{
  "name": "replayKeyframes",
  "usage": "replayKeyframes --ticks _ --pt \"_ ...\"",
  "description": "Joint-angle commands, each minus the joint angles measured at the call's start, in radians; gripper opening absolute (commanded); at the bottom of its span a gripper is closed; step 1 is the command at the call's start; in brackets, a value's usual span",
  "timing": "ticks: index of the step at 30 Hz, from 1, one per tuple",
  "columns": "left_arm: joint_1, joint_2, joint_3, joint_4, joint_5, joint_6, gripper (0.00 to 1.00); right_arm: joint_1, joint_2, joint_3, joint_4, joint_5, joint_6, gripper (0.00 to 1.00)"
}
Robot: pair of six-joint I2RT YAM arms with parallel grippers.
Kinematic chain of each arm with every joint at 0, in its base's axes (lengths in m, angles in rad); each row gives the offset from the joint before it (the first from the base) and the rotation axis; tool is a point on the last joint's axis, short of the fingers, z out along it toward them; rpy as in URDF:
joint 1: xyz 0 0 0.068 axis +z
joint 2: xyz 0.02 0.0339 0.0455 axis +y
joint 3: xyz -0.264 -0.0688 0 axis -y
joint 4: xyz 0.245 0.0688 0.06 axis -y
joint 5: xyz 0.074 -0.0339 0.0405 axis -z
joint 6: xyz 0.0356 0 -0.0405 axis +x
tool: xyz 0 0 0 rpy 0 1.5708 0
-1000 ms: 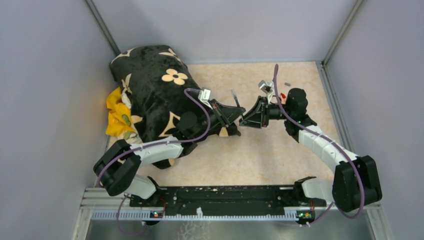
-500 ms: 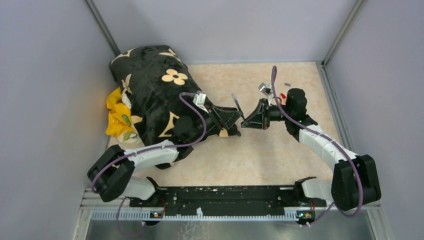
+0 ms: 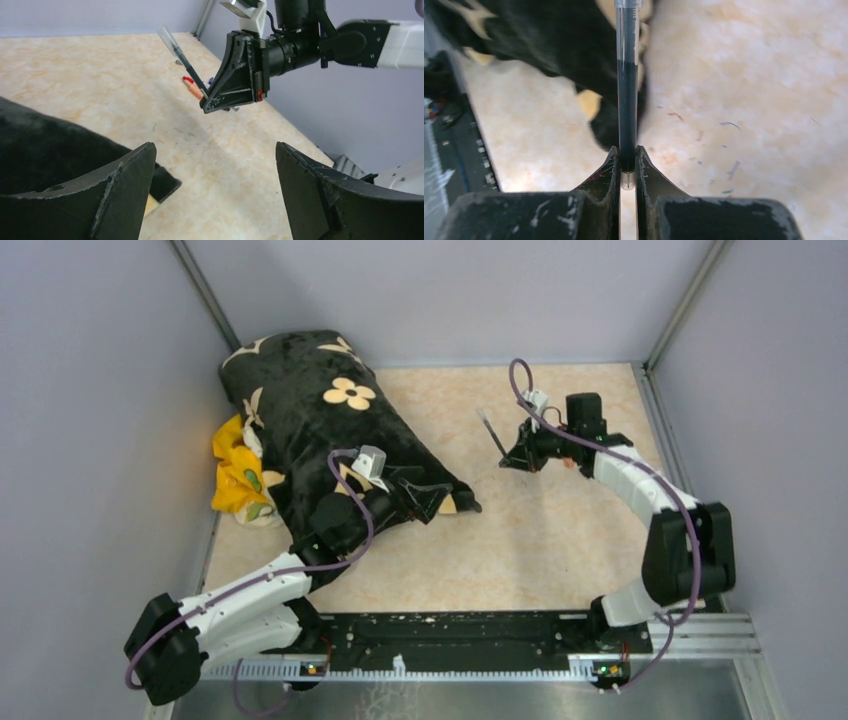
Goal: Insert the pens into the pen caps
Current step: Place the pen at the center of the board.
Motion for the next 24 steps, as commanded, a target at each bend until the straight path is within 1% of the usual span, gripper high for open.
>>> replayKeyframes --ticks 1,4,6,14,19,21,24 --pt "0.010 -0.039 -0.023 -0.125 -0.055 0.101 0.94 0.007 0.158 0.143 -0.134 0.233 -0.095 0.00" --pt "0.014 -0.036 -0.025 -0.133 -0.062 0.102 0.95 0.036 0.277 0.229 -0.156 0.355 -0.076 0.00" --pt "0.015 -0.032 -0.026 -0.132 -0.062 0.095 0.95 0.053 0.359 0.286 -0.165 0.400 -0.062 0.00" --pt "0.019 -0.048 -0.044 -0.132 -0.075 0.074 0.95 0.089 0.651 0.540 -0.213 0.455 0.021 0.00" --pt "0.020 -0.055 -0.058 -0.130 -0.080 0.056 0.95 0.092 0.753 0.623 -0.243 0.477 0.063 0.00" --pt "0.020 -0.053 -0.064 -0.125 -0.081 0.053 0.95 0.092 0.765 0.631 -0.249 0.481 0.065 0.03" --pt "0.022 -0.049 -0.066 -0.116 -0.078 0.049 0.95 0.094 0.759 0.620 -0.246 0.479 0.064 0.13"
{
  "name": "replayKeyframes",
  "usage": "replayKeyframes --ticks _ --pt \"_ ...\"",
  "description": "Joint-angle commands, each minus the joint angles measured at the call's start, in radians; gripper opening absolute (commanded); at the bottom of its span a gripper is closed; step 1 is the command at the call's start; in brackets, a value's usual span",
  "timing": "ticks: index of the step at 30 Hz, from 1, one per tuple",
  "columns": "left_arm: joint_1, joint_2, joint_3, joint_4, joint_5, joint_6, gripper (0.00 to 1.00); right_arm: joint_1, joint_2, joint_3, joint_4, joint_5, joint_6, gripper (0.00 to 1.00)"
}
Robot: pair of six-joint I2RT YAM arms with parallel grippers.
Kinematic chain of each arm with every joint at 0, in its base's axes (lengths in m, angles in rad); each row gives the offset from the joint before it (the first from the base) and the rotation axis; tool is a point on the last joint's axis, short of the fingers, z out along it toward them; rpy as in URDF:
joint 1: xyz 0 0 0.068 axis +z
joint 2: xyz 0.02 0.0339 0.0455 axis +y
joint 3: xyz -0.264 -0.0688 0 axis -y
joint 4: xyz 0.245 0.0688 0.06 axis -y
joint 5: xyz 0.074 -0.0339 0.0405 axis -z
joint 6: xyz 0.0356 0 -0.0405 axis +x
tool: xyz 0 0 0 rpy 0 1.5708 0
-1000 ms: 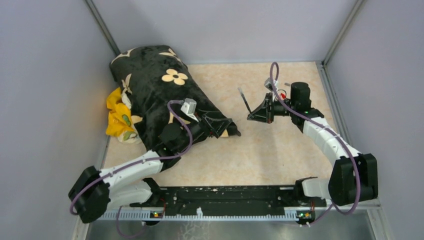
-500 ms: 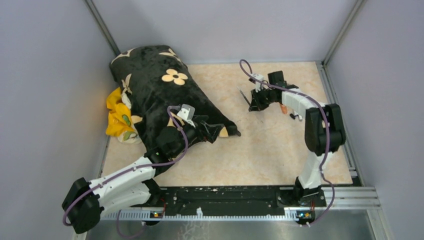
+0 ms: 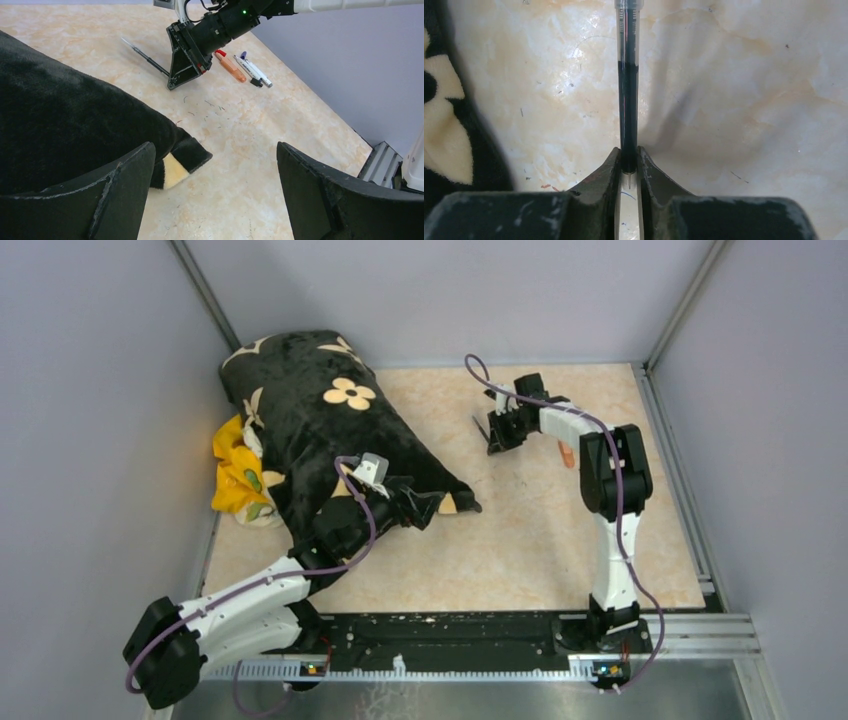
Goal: Insert the pens into the pen caps
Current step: Place the pen at the center of the board.
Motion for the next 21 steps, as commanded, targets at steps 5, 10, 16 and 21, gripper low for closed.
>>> replayKeyframes --ticks 5,10,16,21 --pt "0.008 -0.003 -0.019 0.012 -0.001 -0.024 0.95 0.011 -0.026 -0.030 -0.009 0.034 0.010 0.27" --pt "0.010 -0.020 -0.039 0.041 0.012 -0.068 0.96 0.010 -0.125 -0.104 0.016 0.043 -0.011 0.36" --pt "0.017 -0.023 -0.080 0.125 0.068 -0.159 0.99 0.010 -0.327 -0.232 0.054 0.033 -0.094 0.51" --pt "0.034 0.007 -0.077 0.173 0.140 -0.205 0.99 0.009 -0.509 -0.337 0.061 0.041 -0.209 0.62"
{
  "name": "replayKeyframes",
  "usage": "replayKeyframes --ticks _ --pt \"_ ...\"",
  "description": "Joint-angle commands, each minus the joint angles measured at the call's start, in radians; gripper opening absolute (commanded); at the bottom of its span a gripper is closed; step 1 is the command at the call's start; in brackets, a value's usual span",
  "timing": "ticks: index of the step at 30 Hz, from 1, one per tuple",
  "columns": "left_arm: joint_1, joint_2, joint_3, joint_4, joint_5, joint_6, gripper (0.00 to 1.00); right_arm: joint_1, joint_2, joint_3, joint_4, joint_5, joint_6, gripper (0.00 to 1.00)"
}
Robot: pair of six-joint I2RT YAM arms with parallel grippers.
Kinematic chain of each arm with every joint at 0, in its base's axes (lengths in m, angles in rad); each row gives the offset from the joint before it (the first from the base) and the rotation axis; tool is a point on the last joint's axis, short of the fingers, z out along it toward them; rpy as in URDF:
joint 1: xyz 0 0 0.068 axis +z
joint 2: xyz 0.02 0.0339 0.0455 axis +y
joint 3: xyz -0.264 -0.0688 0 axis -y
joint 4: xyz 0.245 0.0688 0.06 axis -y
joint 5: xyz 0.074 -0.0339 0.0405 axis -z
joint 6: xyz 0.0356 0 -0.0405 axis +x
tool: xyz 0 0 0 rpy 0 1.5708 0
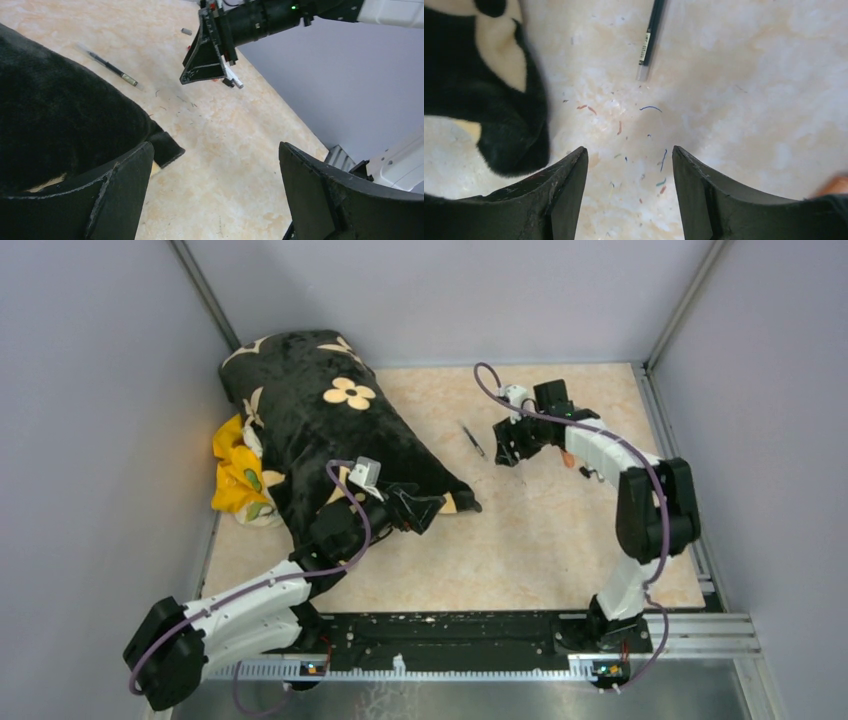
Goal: Insert the pens into the pen caps
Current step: Place the pen at the center of the board, then pick up the pen from the center of the board.
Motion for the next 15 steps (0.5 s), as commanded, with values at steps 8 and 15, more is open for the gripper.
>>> replayKeyframes --ticks 8,15 --pt "0.032 0.102 0.062 0.023 0.152 -0.144 0.99 -0.145 -0.390 -0.181 0.088 -0.037 -0.117 0.88" --pt "0.037 0.162 0.086 0.006 0.161 -0.185 0.99 -0.308 -0.461 -0.301 0.231 -0.082 0.002 0.85"
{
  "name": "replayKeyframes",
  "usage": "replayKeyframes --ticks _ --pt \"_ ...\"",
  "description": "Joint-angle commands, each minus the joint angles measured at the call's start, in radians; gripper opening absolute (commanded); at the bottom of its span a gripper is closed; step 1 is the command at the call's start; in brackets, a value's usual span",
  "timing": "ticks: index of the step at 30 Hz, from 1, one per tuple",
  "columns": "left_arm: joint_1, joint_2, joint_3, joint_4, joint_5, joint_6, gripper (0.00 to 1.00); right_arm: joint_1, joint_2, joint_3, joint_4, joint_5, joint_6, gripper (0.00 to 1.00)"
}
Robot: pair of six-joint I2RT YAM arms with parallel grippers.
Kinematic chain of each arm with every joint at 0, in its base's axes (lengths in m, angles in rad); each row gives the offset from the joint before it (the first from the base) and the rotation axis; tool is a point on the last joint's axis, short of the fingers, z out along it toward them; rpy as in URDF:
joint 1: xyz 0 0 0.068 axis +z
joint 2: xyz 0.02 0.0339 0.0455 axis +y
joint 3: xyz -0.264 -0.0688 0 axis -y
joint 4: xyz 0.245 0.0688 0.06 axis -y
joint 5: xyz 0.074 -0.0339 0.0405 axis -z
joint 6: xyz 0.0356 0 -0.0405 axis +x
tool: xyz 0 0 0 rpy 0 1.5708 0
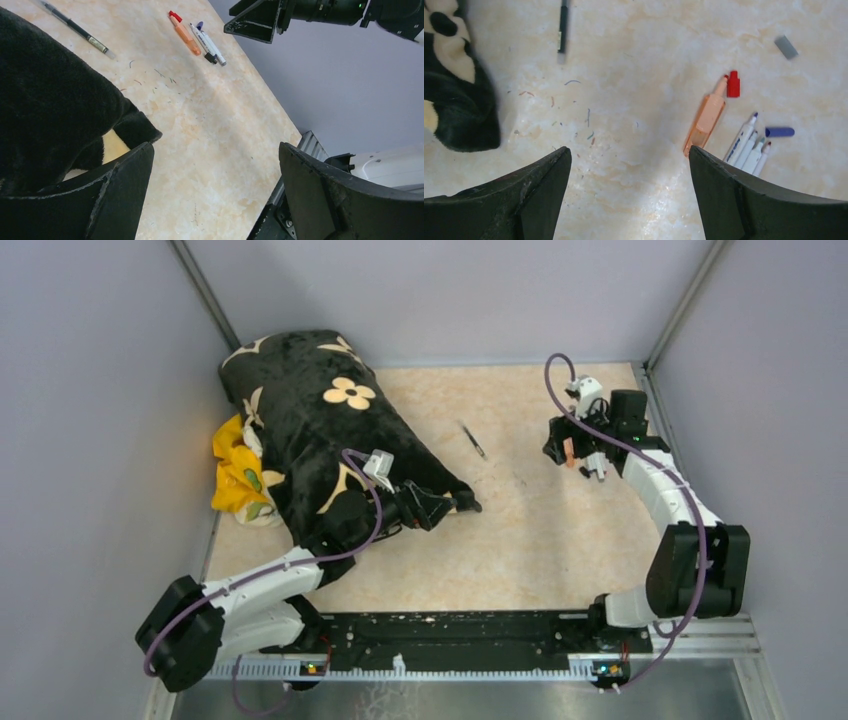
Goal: Insert the pens into the pen caps
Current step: Pick up the pen from the center of the board.
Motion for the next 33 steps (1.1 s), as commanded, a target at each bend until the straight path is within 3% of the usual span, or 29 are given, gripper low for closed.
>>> replayKeyframes --ticks 1,8,13,16,25,33 --pt "0.007 0.022 0.032 -0.010 0.030 -0.035 0.99 -0.064 -0.048 -0.056 0.127 -0.032 0.094 0.84" --pt "0.008 0.031 0.031 -0.012 0.018 -0.031 0.99 -0.095 0.095 0.016 0.104 0.051 0.141 0.81" --pt "0.010 0.024 0.030 -0.028 0.009 -0.021 0.99 -0.095 0.269 0.156 0.020 0.127 0.131 0.61" --pt "0.011 0.014 0.024 -0.031 -0.003 -0.014 0.99 -0.095 0.350 0.224 -0.020 0.161 0.118 0.54" --pt "0.016 0.035 0.027 -0.023 0.002 -0.002 0.99 -0.095 0.528 0.338 -0.070 0.236 0.092 0.54" --pt "0.020 0.051 0.027 -0.012 0.008 -0.004 0.99 -0.093 0.576 0.379 -0.096 0.252 0.077 0.52"
